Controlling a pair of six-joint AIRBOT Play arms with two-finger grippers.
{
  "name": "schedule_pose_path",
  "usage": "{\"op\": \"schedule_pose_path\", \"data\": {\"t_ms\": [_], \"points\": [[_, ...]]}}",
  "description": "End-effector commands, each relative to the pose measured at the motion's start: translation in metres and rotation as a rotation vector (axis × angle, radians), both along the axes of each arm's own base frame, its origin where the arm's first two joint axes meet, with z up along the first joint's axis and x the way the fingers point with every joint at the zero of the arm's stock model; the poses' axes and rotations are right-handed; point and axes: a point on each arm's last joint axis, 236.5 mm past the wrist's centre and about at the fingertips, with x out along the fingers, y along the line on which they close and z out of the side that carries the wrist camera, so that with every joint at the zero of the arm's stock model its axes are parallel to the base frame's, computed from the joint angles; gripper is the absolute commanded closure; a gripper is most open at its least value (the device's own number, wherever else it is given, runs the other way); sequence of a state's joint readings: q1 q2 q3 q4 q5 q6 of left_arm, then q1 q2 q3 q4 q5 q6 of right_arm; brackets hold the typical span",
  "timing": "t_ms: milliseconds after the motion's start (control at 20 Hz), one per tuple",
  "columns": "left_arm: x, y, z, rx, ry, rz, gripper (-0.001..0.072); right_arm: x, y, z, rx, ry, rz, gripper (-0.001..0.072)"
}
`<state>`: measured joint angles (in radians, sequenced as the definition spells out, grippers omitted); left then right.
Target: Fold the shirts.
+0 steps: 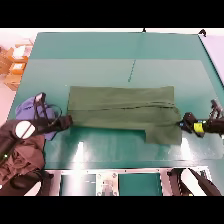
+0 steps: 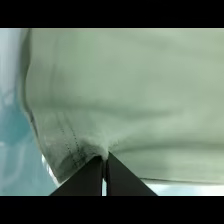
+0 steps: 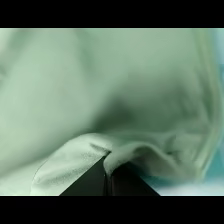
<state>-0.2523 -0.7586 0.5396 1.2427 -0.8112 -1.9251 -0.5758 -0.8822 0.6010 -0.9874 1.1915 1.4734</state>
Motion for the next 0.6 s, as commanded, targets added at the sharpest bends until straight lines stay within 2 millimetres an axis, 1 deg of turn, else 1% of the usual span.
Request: {"op": "schedule_pose_path", "data": {"t_ms": [0, 100, 250, 350, 500, 550], "points": [[0.045, -0.005, 0.036, 0.057, -0.095, -0.069, 0.0686, 0.057, 0.001, 0.049, 0.002, -0.145, 0.02, 0.0694], [0.08, -0.012, 0.042, 0.093, -0.107, -0.111, 0.0686, 0.089, 0.003, 0.056, 0.013, -0.166, 0.048, 0.0694], [0.134, -0.011, 0.04, 0.184, -0.118, -0.139, 0.0686, 0.137, -0.006, 0.053, 0.017, -0.174, 0.039, 0.0694], [0.168, -0.012, 0.028, 0.234, -0.116, -0.168, 0.0686, 0.164, -0.011, 0.039, 0.037, -0.154, 0.038, 0.0693], [0.213, -0.006, -0.004, 0.254, -0.094, -0.169, 0.0684, 0.195, -0.01, 0.004, 0.072, -0.107, 0.046, 0.0691], [0.228, -0.001, -0.011, 0.255, -0.108, -0.15, 0.0682, 0.207, -0.01, -0.007, 0.077, -0.109, 0.035, 0.0591]]}}
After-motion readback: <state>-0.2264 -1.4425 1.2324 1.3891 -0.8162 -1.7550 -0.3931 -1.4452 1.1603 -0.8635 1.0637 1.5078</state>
